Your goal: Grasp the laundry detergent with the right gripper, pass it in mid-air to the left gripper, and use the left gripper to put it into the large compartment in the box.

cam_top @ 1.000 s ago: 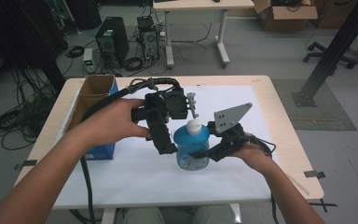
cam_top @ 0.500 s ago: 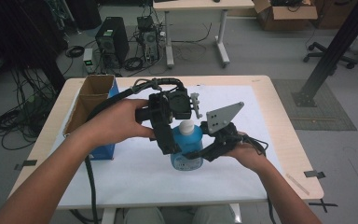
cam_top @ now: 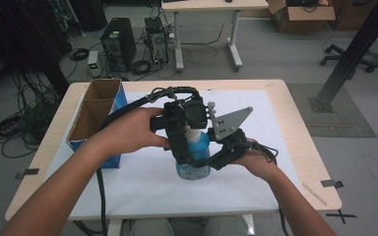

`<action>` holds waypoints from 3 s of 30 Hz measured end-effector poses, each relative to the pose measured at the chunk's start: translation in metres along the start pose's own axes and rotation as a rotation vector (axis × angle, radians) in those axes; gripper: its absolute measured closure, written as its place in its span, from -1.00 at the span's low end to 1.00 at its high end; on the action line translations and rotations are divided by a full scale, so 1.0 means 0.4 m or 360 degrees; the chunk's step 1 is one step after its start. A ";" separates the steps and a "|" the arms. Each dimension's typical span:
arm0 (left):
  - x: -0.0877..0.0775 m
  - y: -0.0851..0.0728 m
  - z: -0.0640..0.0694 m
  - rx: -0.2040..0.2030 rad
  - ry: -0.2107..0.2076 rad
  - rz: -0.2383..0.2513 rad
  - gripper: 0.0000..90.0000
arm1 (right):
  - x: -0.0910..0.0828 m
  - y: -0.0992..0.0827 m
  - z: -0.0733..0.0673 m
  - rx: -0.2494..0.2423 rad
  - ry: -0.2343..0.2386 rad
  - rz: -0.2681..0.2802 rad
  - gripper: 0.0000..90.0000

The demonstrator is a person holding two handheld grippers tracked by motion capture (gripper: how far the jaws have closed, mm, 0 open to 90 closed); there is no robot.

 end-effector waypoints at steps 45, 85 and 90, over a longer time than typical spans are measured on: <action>0.028 -0.002 -0.006 -0.0009 -0.0050 -0.0007 -0.32 | 0.010 0.001 -0.003 0.0001 0.0006 0.0002 -0.02; -0.004 -0.017 -0.013 -0.0130 0.0014 -0.0029 -0.15 | -0.092 -0.074 0.018 0.0156 -0.0118 -0.0068 -0.63; -0.017 -0.025 -0.018 -0.0180 0.0045 -0.0046 -0.15 | -0.136 -0.097 0.025 0.0205 -0.0179 -0.0107 -0.67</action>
Point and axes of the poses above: each handheld gripper's, and its own axes: x roughly forward along the jaws, y roughly out of its top, z roughly to its right, the point moved 3 cm from there along x, roughly forward along the jaws, and after that the axes turned 7 degrees about -y, right-handed, at the moved point
